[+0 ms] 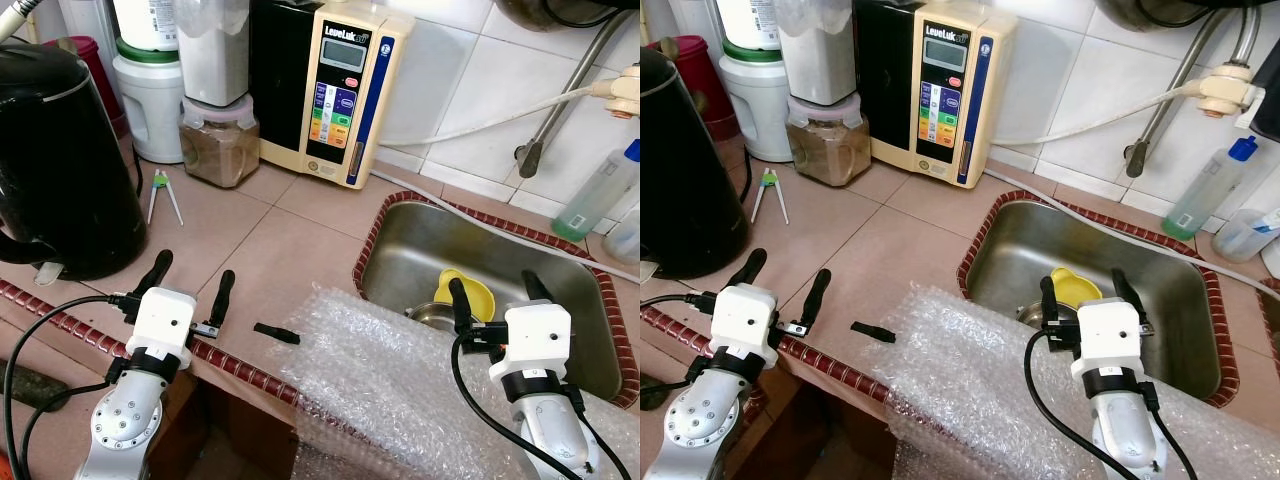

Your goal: Kitchen organization

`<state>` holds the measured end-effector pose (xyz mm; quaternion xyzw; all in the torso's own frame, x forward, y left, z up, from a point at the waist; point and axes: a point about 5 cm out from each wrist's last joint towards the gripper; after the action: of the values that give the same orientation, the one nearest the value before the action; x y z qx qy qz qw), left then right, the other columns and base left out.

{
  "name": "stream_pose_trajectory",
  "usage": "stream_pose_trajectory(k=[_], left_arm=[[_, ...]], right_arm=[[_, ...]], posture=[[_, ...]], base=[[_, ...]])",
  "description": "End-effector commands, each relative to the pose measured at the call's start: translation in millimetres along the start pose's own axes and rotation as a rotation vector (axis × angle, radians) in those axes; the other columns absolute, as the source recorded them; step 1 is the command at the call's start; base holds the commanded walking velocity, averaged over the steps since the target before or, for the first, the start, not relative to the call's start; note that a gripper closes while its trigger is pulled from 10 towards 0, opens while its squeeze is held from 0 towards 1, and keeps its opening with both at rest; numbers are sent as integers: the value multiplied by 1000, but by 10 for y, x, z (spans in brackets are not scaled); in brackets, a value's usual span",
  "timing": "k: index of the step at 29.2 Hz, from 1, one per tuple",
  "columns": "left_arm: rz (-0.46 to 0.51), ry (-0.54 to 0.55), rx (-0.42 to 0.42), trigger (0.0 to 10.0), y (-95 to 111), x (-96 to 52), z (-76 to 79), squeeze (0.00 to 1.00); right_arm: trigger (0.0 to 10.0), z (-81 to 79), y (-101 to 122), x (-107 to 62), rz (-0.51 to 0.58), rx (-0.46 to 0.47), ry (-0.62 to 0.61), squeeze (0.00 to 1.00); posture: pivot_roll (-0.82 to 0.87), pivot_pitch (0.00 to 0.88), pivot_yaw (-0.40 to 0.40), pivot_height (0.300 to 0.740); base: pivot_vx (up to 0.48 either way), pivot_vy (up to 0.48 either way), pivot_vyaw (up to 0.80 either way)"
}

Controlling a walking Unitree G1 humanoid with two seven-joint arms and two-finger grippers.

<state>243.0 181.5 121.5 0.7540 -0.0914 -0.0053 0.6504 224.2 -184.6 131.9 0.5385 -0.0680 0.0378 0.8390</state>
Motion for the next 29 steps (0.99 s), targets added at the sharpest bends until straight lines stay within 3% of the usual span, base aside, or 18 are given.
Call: stream_pose_trajectory(k=[1, 10, 29], left_arm=[[16, -10, -1, 10000, 81, 19, 48, 0], [-10, -19, -6, 10000, 143, -18, 98, 0], [-48, -26, -7, 10000, 211, -34, 77, 0]], right_arm=[[10000, 25, 15, 20, 7, 0, -7, 1000], [10000, -7, 3, 4, 0, 4, 6, 1000], [10000, 12, -17, 10, -10, 10, -10, 1000]], posture=[[212, 0, -100, 740], [213, 0, -98, 740], [216, 0, -90, 740]], base=[[0, 0, 0], [0, 0, 0], [-298, 0, 0]])
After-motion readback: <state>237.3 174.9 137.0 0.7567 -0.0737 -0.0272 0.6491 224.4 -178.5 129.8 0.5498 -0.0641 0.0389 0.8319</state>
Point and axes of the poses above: a point about 5 cm out from each wrist's last joint towards the gripper, its own x axis pointing out of the wrist towards the gripper, its own y axis along the axis of the wrist's last joint, z = x × y, and after that the axes turned 10 degrees about -x, right-handed
